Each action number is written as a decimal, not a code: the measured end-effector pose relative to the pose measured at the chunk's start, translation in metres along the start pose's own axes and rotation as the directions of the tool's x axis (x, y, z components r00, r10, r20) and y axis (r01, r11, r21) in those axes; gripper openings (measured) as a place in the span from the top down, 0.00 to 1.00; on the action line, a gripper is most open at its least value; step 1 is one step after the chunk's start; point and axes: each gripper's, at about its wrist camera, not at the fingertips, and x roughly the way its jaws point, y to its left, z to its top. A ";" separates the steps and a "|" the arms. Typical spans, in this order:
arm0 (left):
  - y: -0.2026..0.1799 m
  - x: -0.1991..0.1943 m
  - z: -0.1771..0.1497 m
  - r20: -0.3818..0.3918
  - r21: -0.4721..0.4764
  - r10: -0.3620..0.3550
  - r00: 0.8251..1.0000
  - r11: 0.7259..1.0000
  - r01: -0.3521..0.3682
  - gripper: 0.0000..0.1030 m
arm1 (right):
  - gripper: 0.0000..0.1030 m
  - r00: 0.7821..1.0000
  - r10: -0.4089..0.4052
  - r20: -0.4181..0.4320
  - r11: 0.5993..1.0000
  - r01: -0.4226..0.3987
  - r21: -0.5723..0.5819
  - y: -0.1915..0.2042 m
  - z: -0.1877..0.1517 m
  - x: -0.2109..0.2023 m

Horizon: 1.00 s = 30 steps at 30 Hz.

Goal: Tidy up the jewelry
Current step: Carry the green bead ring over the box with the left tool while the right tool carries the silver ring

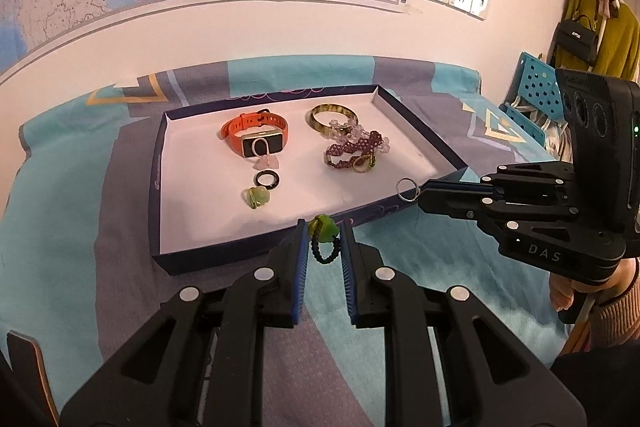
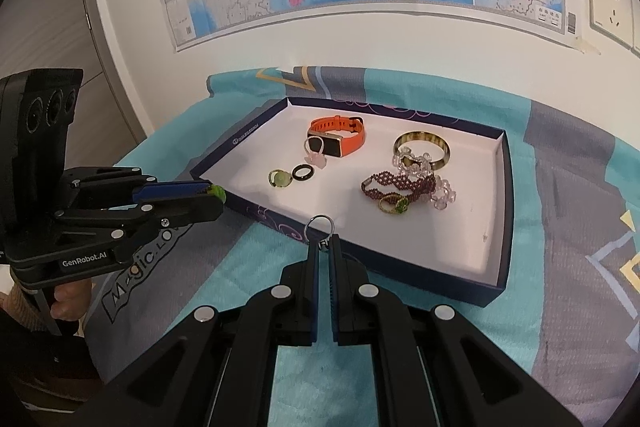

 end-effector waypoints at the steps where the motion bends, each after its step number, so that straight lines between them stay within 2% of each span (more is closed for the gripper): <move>1: 0.000 0.000 0.001 0.001 -0.001 0.000 1.000 1.000 0.000 0.84 | 0.97 1.000 -0.001 0.002 1.000 0.001 0.000 0.000 0.001 0.000; 30: 0.020 0.022 0.026 0.003 -0.044 0.033 0.999 0.999 -0.033 0.84 | 0.97 0.999 -0.040 -0.006 0.999 0.040 0.005 -0.018 0.027 0.023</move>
